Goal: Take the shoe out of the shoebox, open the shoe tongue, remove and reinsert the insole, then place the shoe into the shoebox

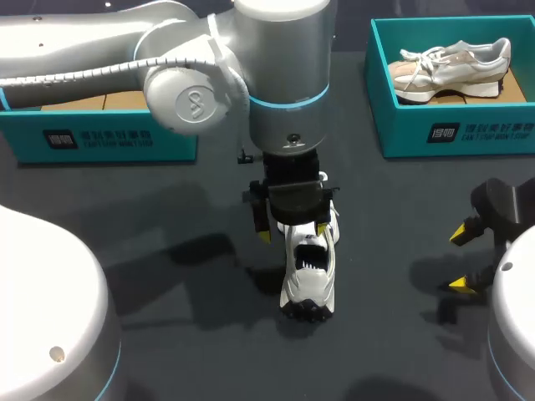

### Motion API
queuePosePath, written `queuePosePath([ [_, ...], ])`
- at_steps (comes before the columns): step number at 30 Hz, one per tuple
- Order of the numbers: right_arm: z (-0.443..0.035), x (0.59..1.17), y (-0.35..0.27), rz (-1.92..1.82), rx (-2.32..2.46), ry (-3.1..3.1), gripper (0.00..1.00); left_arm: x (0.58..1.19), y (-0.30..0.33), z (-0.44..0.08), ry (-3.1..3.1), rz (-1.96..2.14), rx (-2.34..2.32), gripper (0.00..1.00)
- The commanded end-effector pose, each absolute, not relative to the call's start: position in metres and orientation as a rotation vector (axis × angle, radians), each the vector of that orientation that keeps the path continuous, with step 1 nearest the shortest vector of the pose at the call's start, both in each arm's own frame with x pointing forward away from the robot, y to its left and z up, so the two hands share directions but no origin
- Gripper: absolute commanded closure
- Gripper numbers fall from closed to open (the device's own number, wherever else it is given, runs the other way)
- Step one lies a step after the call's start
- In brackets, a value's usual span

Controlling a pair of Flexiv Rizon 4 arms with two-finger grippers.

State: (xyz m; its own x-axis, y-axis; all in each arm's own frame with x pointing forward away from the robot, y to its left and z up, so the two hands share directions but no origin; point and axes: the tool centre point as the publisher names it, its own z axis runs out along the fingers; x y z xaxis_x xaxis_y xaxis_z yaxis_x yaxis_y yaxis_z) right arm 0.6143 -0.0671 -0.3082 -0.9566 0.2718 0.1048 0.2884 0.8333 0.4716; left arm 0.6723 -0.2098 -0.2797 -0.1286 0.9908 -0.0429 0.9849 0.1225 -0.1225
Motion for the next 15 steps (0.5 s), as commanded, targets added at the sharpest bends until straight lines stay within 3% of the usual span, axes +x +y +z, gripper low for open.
queuePosePath([
  [1,-0.308,0.612,-0.067,-0.771,-0.458,-2.980,0.00,0.667,-0.205,-0.272,-2.335,0.158,-2.051,0.00],
  [12,-0.308,0.612,-0.067,-0.771,-0.458,-2.980,0.00,0.667,-0.205,-0.272,-2.335,0.158,-2.051,0.00],
  [15,-0.308,0.612,-0.067,-0.771,-0.458,-2.980,0.00,0.656,-0.203,-0.274,-2.515,0.141,-1.788,0.00],
])
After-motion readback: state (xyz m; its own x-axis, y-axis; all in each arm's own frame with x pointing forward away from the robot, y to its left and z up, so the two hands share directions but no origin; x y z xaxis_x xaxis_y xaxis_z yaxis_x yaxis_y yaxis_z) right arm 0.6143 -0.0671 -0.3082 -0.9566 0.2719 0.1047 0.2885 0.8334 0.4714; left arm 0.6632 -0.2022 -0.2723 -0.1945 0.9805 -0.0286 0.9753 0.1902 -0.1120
